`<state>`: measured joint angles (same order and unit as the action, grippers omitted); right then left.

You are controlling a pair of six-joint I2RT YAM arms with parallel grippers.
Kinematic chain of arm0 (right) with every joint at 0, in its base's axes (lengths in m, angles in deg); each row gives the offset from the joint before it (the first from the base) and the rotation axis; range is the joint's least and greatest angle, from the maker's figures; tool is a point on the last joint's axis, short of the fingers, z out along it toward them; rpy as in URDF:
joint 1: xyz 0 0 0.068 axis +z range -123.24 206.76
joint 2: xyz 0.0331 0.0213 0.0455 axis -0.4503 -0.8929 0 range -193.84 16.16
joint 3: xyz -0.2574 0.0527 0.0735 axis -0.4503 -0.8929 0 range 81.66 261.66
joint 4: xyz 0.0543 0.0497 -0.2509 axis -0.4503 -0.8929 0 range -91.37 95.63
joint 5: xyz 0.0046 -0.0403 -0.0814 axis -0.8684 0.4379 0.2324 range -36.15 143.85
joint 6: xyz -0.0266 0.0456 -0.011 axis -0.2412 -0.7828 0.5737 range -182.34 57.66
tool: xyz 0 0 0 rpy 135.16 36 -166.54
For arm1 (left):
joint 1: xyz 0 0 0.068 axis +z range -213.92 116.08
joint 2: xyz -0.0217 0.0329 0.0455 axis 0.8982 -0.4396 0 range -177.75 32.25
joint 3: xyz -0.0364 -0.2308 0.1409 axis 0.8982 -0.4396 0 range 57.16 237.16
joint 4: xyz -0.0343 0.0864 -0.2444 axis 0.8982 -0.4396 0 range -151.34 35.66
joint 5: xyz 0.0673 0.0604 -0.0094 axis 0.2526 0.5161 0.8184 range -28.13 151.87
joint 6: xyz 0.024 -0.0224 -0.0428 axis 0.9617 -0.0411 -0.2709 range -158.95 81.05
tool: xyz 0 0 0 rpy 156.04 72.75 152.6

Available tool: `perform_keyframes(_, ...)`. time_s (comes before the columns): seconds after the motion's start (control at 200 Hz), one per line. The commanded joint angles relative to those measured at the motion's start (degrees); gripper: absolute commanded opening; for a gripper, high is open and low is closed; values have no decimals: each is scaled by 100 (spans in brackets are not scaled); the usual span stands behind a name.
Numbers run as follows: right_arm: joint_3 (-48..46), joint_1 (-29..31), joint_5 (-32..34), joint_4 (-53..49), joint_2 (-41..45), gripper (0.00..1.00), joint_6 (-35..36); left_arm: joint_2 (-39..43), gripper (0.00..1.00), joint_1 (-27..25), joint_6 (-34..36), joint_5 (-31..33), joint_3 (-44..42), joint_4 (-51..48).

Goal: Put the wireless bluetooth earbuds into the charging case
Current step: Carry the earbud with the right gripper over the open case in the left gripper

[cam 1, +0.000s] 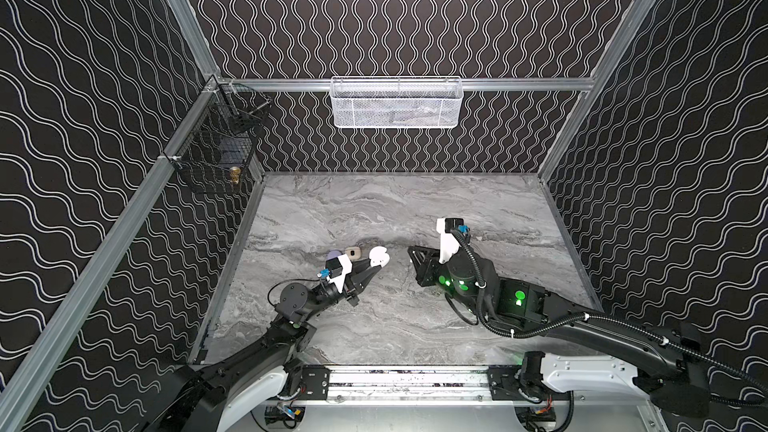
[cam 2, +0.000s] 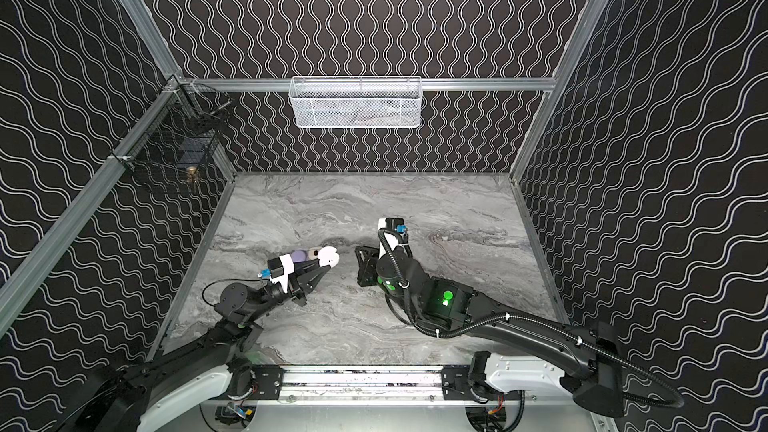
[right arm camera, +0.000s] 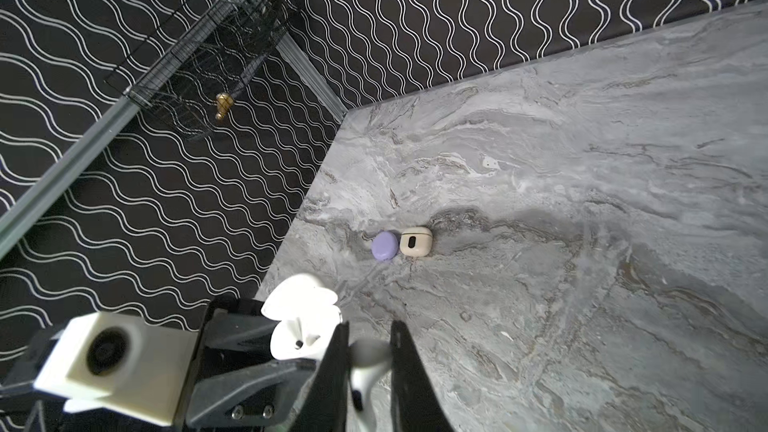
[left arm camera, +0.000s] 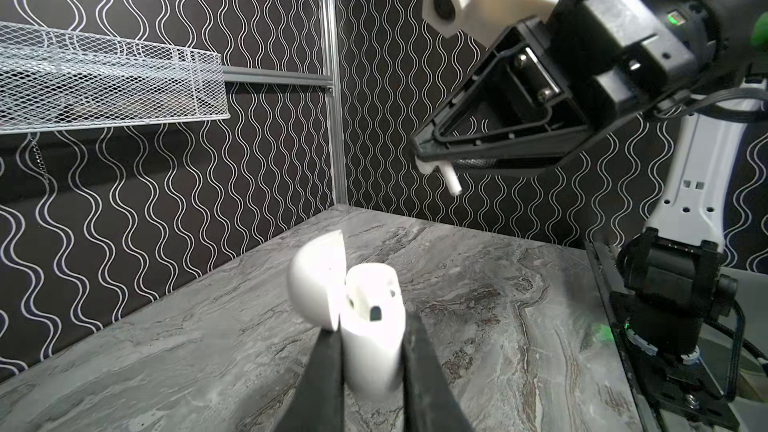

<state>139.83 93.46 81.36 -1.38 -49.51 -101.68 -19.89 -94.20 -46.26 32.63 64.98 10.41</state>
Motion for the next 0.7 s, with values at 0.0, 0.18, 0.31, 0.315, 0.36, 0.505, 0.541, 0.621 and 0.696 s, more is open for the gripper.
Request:
perform_keyframes(0.0, 238, 49, -78, 481, -198, 10, 209, 41, 0, -10, 4, -89, 1, 214)
perform_keyframes(0.18, 370, 231, 13, 749, -474, 9, 295, 198, 0, -9, 80, -21, -17, 53)
perform_keyframes(0.31, 377, 372, 119, 862, -614, 8, 296, 217, 0, -13, 63, -12, -41, 132)
perform_keyframes(0.315, 378, 380, 121, 874, -618, 8, 300, 219, 0, -8, 68, -12, -46, 129)
perform_keyframes(0.36, 374, 425, 160, 953, -691, 8, 326, 234, 0, -8, 65, -9, -34, 79)
perform_keyframes(0.505, 506, 493, 317, 841, -895, 8, 314, 263, 0, -20, 48, 1, -34, 110)
perform_keyframes(0.541, 484, 492, 324, 886, -913, 8, 321, 274, 0, -19, 54, 13, -43, 105)
perform_keyframes(0.621, 416, 493, 401, 980, -965, 8, 315, 331, 0, -24, 63, 12, -28, -5)
perform_keyframes(0.696, 397, 490, 494, 1003, -1012, 8, 321, 323, 0, -27, 56, 14, -35, 14)
